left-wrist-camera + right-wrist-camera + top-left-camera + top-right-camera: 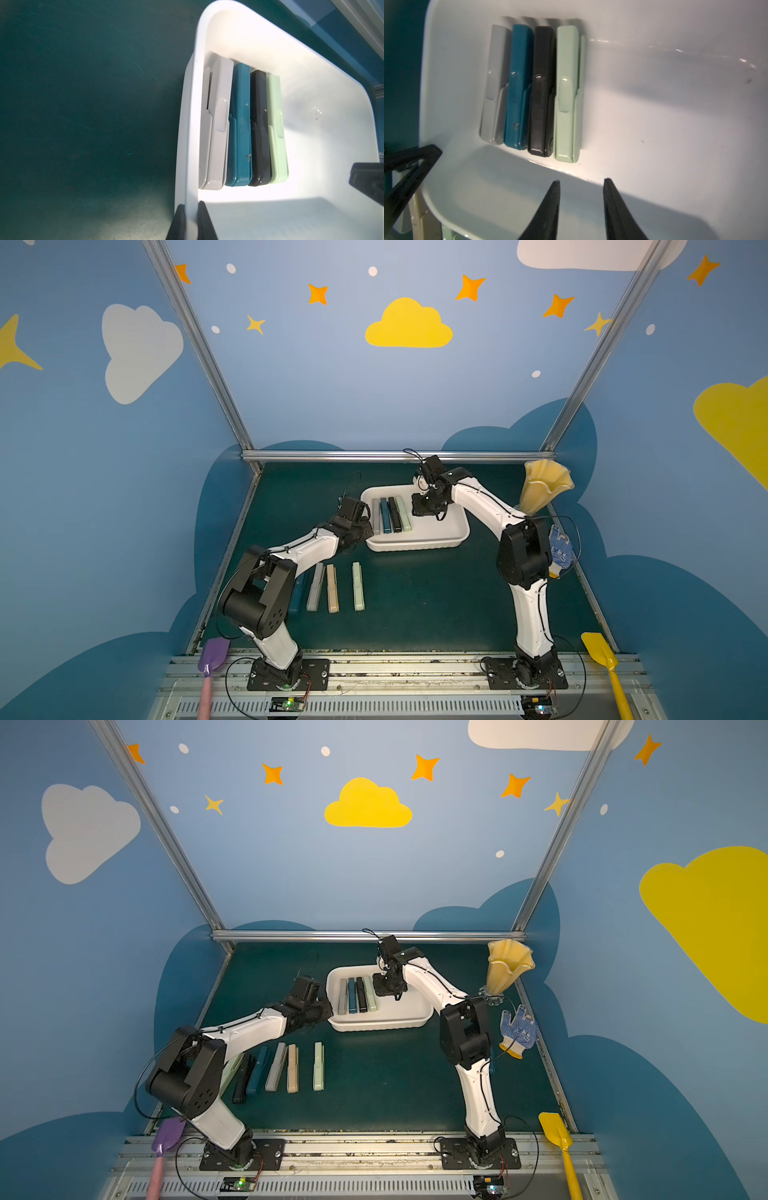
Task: Put the pruning pliers into the storage box
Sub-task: Place the pruning pliers in the storage box.
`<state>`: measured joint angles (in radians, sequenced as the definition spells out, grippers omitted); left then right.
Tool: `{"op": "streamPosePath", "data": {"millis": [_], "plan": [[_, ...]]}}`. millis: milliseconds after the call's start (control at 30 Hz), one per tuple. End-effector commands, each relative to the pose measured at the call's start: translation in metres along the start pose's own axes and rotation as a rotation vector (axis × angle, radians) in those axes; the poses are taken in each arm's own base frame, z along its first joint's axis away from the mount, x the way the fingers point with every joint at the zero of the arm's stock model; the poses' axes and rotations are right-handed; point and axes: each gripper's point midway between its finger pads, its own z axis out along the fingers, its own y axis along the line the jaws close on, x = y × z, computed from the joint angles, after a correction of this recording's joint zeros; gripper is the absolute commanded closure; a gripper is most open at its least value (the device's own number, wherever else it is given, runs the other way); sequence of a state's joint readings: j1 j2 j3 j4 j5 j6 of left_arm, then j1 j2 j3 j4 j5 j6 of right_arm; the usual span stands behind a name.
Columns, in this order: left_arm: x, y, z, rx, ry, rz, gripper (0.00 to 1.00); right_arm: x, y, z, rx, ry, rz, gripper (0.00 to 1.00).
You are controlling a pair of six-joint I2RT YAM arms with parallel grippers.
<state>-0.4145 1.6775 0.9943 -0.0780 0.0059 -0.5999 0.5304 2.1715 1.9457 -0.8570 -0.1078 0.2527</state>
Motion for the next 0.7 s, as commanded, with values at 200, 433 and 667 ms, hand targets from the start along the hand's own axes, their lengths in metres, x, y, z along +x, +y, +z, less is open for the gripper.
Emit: {"op": "streamPosePath", "data": {"millis": [200,433,667], "plan": [[-0.014,-0.005,-0.003,0.008,-0.047,-0.001,0.89,0.014,-0.024,0.034,0.078,0.079,-0.026,0.68],[-0.016,-0.006,-0.004,0.009,-0.048,0.002,0.88,0.020,-0.015,0.052,0.065,0.101,-0.031,0.68],[-0.016,-0.006,-0.004,0.007,-0.047,0.003,0.89,0.020,0.001,0.061,0.043,0.111,-0.044,0.68]]}}
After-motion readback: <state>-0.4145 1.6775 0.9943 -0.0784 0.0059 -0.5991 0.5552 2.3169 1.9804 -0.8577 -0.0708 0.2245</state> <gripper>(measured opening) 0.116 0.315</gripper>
